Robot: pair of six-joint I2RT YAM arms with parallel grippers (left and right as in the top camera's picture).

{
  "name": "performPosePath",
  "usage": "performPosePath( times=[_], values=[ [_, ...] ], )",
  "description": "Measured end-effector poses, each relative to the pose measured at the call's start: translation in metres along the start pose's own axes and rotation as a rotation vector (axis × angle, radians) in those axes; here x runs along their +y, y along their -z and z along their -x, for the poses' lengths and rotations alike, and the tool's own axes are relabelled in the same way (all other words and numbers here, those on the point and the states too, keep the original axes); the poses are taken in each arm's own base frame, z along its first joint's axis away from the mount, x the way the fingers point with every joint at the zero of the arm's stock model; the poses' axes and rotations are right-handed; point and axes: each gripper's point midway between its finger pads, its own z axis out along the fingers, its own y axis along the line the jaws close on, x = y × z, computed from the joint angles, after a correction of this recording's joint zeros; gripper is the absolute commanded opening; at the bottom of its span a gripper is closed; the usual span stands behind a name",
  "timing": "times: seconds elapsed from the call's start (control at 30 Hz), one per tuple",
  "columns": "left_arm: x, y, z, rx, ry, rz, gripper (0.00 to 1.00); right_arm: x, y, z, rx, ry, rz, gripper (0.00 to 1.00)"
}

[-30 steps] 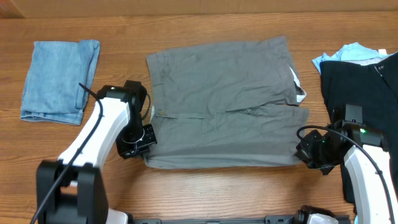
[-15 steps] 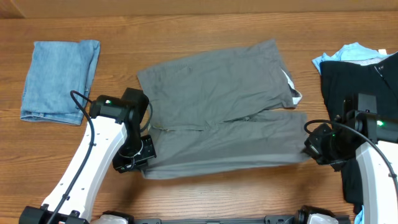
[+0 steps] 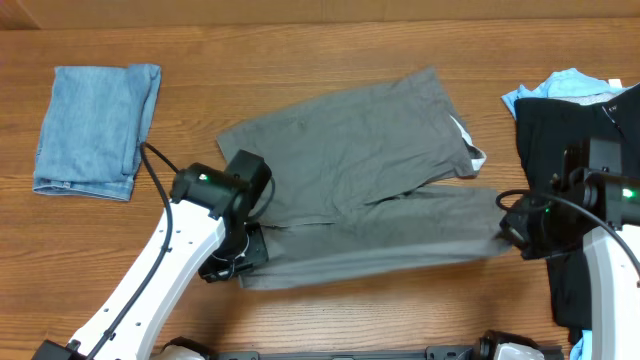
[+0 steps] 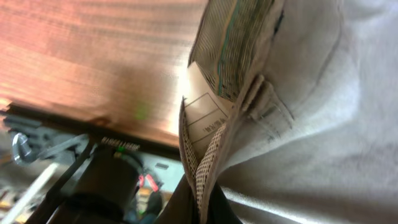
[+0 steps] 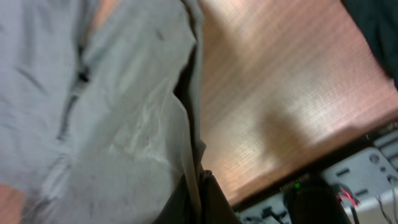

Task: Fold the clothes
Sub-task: 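Lift the leg hems and fold them up toward the waistband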

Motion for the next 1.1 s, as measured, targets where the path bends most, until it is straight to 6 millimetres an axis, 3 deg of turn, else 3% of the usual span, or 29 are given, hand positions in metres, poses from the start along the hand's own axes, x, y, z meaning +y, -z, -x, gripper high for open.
performPosePath(
  times=[0.13,0.3,0.4,0.47,0.57,0.63,0.87,1.1],
  values=[
    [0.002,0.001,0.017,-0.016,0.071,-0.062,0.04,0.015,0.011,0.012,0.014,0.008,0.018,0.04],
    [0.008,0.009,0.041,-0.037,0.148,-0.162,0.04,0.032,-0.01,0.028,0.087,0.014,0.019,0.04],
    [0.006,0.024,0.058,-0.089,0.158,-0.223,0.04,0.041,-0.023,0.04,0.094,0.013,0.032,0.04],
    [0.0,0.049,0.074,-0.172,0.138,-0.271,0.04,0.048,-0.025,0.051,0.06,0.021,0.053,0.04],
    [-0.009,0.075,0.096,-0.285,0.121,-0.331,0.04,0.06,-0.017,0.066,-0.005,0.043,0.093,0.04],
    [-0.011,0.083,0.103,-0.324,0.114,-0.342,0.04,0.067,-0.013,0.069,-0.028,0.06,0.105,0.04],
    [-0.01,0.09,0.12,-0.406,0.115,-0.342,0.04,0.108,0.011,0.092,-0.196,0.168,0.175,0.04],
    [-0.013,0.095,0.141,-0.476,0.122,-0.346,0.04,0.136,0.023,0.114,-0.318,0.213,0.267,0.04]
  ],
)
